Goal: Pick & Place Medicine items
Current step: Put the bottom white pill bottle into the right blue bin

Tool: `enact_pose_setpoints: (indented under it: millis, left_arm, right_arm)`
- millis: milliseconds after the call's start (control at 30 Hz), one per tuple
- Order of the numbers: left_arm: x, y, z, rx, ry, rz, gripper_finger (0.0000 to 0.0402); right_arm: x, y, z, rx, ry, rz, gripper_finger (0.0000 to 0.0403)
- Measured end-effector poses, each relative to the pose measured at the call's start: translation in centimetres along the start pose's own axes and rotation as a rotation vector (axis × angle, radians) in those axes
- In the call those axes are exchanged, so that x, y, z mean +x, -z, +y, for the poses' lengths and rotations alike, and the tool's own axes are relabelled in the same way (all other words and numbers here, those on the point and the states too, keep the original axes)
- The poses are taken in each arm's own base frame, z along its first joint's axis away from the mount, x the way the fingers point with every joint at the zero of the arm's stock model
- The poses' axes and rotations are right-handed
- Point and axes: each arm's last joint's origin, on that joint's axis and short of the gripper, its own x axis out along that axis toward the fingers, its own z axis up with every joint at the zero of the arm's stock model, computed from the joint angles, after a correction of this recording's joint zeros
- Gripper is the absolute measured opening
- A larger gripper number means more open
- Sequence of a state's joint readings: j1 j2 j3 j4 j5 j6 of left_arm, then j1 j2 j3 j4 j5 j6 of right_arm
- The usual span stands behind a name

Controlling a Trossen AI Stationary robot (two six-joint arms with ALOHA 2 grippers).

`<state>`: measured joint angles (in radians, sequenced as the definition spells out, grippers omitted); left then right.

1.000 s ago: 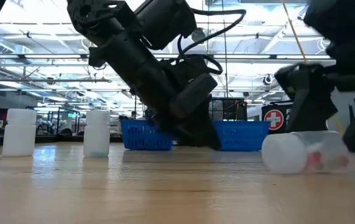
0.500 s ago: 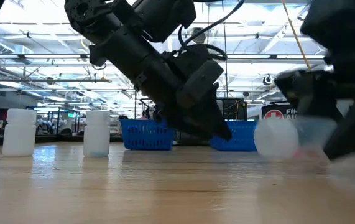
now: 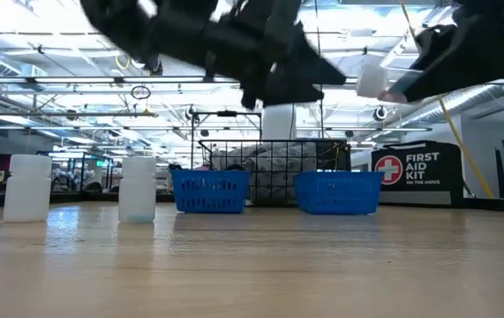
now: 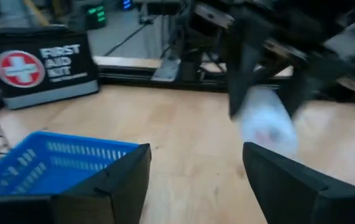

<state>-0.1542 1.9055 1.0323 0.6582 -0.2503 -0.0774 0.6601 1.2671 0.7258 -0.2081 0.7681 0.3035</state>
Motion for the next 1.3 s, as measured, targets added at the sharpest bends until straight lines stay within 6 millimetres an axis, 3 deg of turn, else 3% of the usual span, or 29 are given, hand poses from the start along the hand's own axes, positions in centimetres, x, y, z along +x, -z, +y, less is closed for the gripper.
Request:
enact_pose_setpoints:
  millis: [67,167,333,467,700,1167,1300]
  left_arm:
    - [-0.4,0.9,1.2,-0.039,0.079,-0.055,0.0250]
    - [-1.4,0.6,2.6,-0.113,0.218,-0.203,0.0242]
    - [-1.6,0.6,3.4,-0.124,0.241,-0.244,0.0239]
    - [-1.6,0.4,3.5,-0.039,0.229,-0.266,0.0239]
    - [-1.7,0.2,3.5,0.004,0.226,-0.298,0.0239]
    - [-2.4,-1.2,2.9,0.010,0.364,-0.454,0.0239]
    - [-2.4,-1.6,2.6,0.038,0.361,-0.475,0.0239]
  right_arm:
    - [-0.6,0.7,-0.8,0.038,0.019,-0.020,0.0136]
    - [-0.8,1.5,-1.8,0.116,0.061,-0.087,0.0136]
    - [1.1,1.4,-2.8,0.216,-0.006,-0.314,0.0136]
    - [2.3,1.5,-3.4,0.186,-0.046,-0.459,0.0136]
    - [3.4,1.9,-4.5,0.159,-0.059,-0.485,0.0136]
    - [1.9,-0.7,-5.7,0.118,-0.004,-0.788,0.0136]
    - [2.4,-0.8,-6.4,0.127,-0.055,-0.812,0.0136]
